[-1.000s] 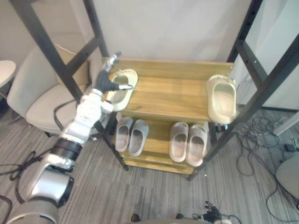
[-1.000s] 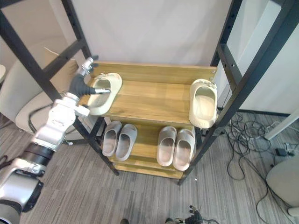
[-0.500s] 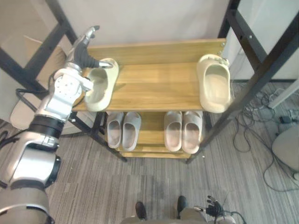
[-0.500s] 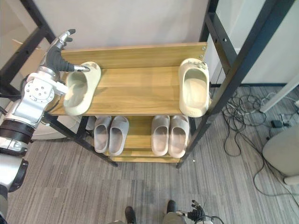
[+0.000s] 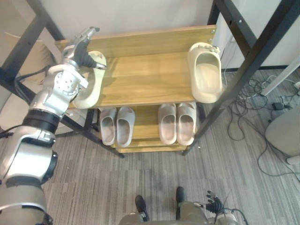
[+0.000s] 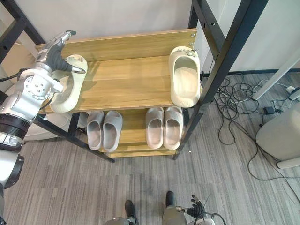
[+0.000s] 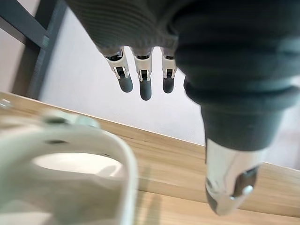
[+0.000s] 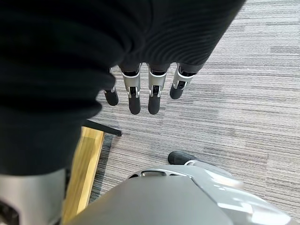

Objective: Organize the slippers on the shoe rack

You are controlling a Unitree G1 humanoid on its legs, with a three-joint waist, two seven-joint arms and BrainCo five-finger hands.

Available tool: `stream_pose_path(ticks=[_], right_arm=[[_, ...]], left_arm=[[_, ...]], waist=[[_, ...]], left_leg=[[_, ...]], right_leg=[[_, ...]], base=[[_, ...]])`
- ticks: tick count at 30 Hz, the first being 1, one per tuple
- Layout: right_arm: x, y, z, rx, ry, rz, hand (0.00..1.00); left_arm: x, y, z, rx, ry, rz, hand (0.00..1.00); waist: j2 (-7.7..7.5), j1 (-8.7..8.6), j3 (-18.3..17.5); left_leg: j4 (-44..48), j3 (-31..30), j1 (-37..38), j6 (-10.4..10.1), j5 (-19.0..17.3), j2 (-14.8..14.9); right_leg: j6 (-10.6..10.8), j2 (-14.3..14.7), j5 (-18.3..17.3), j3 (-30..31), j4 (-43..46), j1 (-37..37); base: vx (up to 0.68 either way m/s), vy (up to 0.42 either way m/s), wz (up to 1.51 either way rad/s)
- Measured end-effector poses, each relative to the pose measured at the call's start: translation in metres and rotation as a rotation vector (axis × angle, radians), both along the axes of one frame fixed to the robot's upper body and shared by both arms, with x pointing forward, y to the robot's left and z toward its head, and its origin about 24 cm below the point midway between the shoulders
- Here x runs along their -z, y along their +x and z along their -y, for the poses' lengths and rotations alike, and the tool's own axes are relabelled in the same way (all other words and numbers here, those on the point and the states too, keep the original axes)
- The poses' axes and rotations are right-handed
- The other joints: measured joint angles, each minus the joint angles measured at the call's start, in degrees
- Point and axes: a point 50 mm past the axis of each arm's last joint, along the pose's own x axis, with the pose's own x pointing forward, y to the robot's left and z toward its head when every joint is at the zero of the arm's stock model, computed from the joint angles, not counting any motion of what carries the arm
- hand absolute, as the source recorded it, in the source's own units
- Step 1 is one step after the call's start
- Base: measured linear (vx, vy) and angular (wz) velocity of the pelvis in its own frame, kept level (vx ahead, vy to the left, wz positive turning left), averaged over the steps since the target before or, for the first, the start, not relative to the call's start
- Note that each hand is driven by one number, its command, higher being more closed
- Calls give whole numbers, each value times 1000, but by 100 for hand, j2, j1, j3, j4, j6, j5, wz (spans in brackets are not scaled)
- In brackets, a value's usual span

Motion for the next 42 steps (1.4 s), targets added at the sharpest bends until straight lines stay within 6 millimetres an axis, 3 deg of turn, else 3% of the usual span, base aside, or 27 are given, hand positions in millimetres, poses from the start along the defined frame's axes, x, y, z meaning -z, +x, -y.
stream_pose_path(ticks=[11,28,35,37,41,42], right_arm=[[3,-5,1,1,1,-23,0],[5,-7,2,21,-8,-40,0],[3,-1,2,37,-2,-18,0],[1,1,2,37,-2,-7,0],[1,2,1,57,10,-1,0],[0,2,0,60,8,8,0]], left_arm=[[-5,-3,-11,-51,64,8,0],[6,0,-28,-171,134,-49,0],[9,8,-13,-155,102,-53,0],[-9,10,-8,-154,91,2,0],[-14,12,1,-134,84,22,0],[-13,14,5,-123,79,19,100]], waist=[[45,4,-10],[43,14,-13],[26,64,-15],[9,97,-10],[-35,119,14],[-53,119,25]], left_leg=[[-19,-141,81,-11,10,-34],[-115,-206,-18,-36,84,-37],[-106,-66,-253,-19,95,-33],[-90,-12,-357,-19,94,-4],[-13,103,-429,-13,78,14],[-3,123,-429,-13,63,28]], right_leg=[[5,-36,2,-140,-13,141],[5,-42,2,-209,-10,33],[7,-50,12,-89,57,-276],[7,-54,12,-33,121,-427],[5,-67,12,46,188,-532],[5,-65,11,60,210,-549]], base=[[-25,-5,6],[-10,-6,2],[1,-7,-7],[-21,-13,-9],[-36,-8,-10],[-57,-7,-10]])
